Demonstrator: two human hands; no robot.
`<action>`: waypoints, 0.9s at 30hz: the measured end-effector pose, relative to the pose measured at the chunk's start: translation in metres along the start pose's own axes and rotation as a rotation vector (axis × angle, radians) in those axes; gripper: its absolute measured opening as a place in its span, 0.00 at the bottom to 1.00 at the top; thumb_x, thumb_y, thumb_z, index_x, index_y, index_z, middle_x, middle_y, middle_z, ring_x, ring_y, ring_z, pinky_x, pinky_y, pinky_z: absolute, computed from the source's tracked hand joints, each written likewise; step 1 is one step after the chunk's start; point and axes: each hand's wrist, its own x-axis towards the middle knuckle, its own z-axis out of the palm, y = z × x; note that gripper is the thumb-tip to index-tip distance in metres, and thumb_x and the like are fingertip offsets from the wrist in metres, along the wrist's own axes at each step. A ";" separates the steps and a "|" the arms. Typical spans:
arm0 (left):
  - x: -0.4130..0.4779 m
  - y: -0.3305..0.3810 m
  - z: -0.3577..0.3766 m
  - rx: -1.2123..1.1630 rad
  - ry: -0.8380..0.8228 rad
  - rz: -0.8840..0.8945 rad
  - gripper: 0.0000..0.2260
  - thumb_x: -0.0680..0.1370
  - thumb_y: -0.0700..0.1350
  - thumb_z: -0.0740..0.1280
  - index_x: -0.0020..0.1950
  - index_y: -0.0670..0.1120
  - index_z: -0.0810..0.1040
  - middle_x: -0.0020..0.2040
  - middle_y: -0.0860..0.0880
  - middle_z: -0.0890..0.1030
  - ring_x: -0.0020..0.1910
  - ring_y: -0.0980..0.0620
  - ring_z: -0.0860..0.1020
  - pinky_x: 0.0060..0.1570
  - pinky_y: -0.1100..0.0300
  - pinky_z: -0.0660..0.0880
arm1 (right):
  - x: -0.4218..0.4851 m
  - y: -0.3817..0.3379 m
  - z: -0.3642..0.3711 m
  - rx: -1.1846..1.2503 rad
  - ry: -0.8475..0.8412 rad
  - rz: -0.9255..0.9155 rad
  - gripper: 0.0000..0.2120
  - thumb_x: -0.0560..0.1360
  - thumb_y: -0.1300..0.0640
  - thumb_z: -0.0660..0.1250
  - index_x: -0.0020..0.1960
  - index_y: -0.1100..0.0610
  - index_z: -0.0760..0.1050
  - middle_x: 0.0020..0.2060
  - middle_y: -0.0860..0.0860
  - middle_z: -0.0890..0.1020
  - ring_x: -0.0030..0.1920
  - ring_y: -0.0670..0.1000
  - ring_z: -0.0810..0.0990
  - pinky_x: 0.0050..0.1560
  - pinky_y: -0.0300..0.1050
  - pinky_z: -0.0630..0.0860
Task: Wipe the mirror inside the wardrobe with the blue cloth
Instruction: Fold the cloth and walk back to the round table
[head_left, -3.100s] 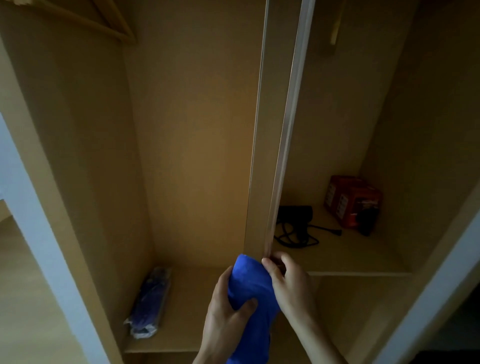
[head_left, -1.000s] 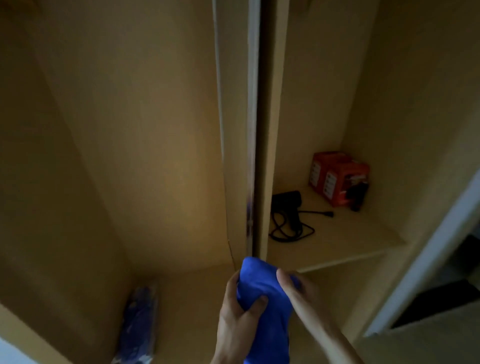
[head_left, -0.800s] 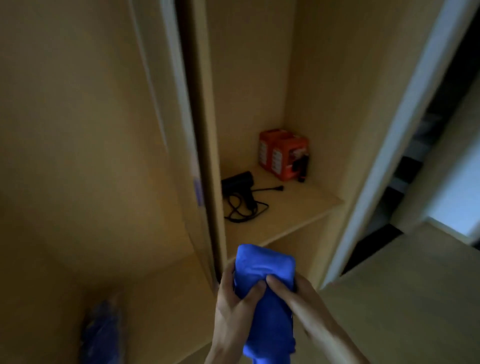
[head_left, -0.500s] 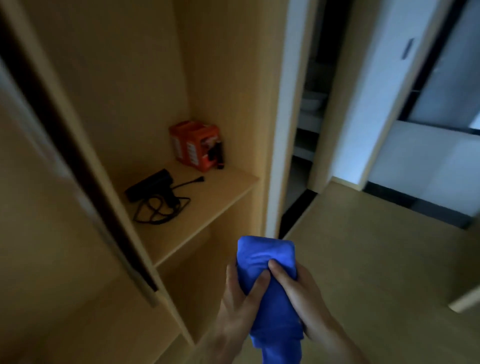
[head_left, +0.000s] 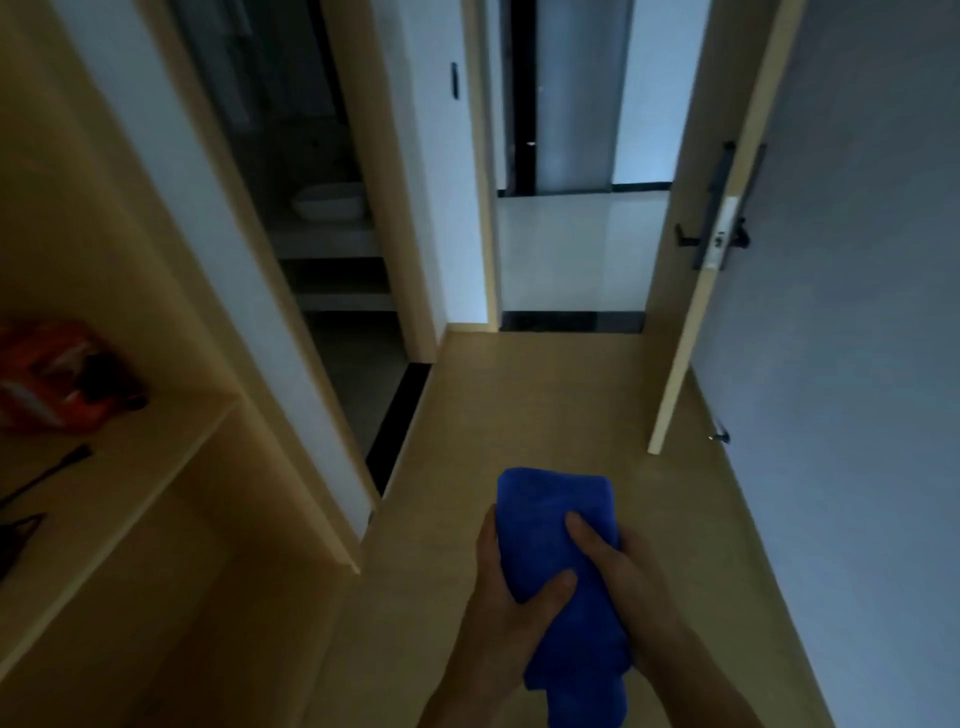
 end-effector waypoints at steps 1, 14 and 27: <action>0.003 0.000 0.017 0.011 -0.035 0.000 0.49 0.64 0.65 0.77 0.79 0.63 0.55 0.70 0.66 0.70 0.61 0.70 0.75 0.53 0.68 0.78 | -0.004 -0.003 -0.018 0.018 0.040 -0.007 0.14 0.75 0.46 0.71 0.51 0.57 0.83 0.46 0.57 0.87 0.46 0.58 0.87 0.39 0.46 0.82; -0.006 0.010 0.224 0.170 -0.717 0.116 0.38 0.74 0.55 0.75 0.78 0.61 0.58 0.74 0.63 0.68 0.70 0.67 0.70 0.69 0.62 0.71 | -0.119 -0.003 -0.207 0.123 0.716 -0.138 0.14 0.77 0.45 0.68 0.53 0.55 0.81 0.46 0.51 0.87 0.47 0.49 0.86 0.40 0.40 0.82; -0.054 0.004 0.333 0.283 -1.382 0.101 0.40 0.72 0.53 0.78 0.78 0.63 0.59 0.63 0.58 0.80 0.54 0.62 0.82 0.49 0.60 0.82 | -0.227 0.033 -0.218 0.422 1.395 -0.199 0.21 0.72 0.40 0.73 0.56 0.55 0.80 0.48 0.53 0.87 0.48 0.53 0.86 0.43 0.45 0.83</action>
